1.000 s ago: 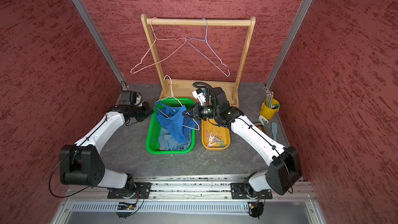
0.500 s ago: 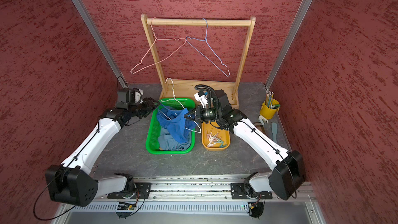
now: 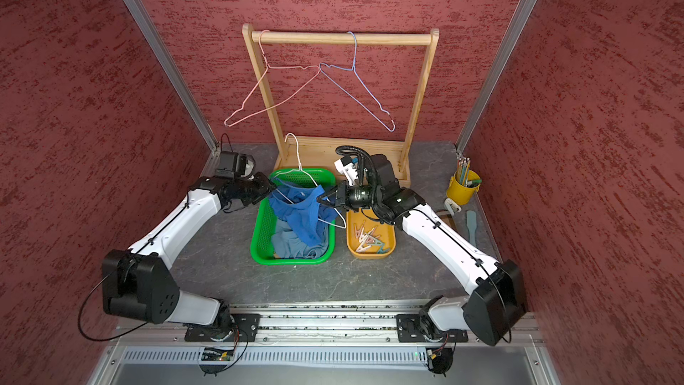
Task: Remove the clothespins securing tank tops to the hanger
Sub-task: Remove the tank top from the hanger.
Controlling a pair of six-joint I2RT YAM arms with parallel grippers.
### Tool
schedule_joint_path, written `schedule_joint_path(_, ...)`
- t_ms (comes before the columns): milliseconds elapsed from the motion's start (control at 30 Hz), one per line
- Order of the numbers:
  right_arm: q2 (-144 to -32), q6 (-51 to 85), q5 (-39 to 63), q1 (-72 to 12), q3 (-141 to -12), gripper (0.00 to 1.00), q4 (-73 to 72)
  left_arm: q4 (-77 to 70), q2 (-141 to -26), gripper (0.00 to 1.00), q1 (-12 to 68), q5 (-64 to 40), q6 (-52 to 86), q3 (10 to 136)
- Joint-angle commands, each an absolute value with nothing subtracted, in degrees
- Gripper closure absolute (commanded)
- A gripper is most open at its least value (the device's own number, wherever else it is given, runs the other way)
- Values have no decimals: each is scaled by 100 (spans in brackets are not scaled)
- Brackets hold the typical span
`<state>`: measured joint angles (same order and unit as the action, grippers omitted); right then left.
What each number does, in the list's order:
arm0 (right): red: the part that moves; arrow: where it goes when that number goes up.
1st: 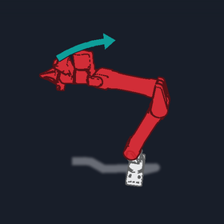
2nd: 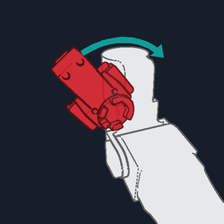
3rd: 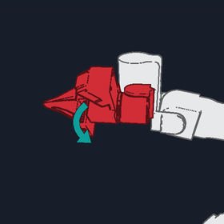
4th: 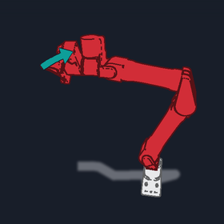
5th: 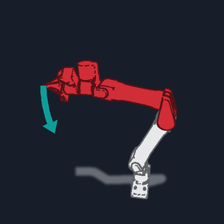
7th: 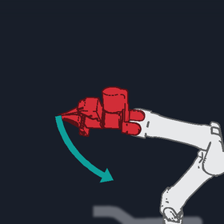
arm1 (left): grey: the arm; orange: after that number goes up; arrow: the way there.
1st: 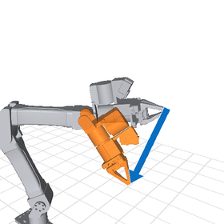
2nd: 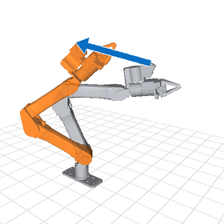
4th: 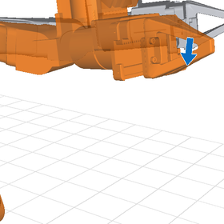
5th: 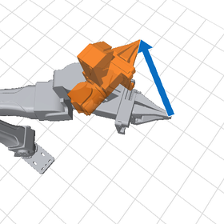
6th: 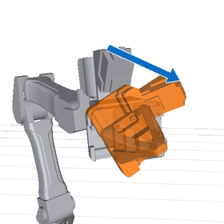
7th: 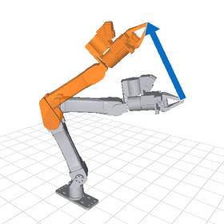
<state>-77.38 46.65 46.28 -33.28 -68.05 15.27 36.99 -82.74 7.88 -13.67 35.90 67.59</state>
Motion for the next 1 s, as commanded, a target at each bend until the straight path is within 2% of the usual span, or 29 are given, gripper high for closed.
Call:
schedule_joint_path(0,-7517,4653,4612,-3351,-6778,100,1376,3850,-8312,79,671,-1251,3445,6869)
schedule_joint_path(100,-7489,4654,4606,-3349,-6709,100,1380,3866,-8347,99,620,-1265,3429,6871)
schedule_joint_path(133,-7480,4656,4605,-3349,-6690,100,1364,3868,-8379,100,601,-1295,3415,6877)
schedule_joint_path(600,-6751,4950,4834,-3360,-6395,100,1345,3838,-9019,100,48,-1803,3415,7369)
schedule_joint_path(700,-6563,5224,4814,-3366,-6268,100,1040,3723,-8999,100,124,-2096,3562,7249)
schedule_joint_path(833,-6605,5353,4588,-3376,-6279,100,784,3545,-8557,100,645,-2235,3956,6764)
schedule_joint_path(900,-6740,5379,4465,-3385,-6361,100,652,3667,-8269,94,992,-2066,4080,6602)
schedule_joint_path(967,-6913,5357,4312,-3405,-6478,100,569,3770,-7922,74,1251,-1939,4314,6398)
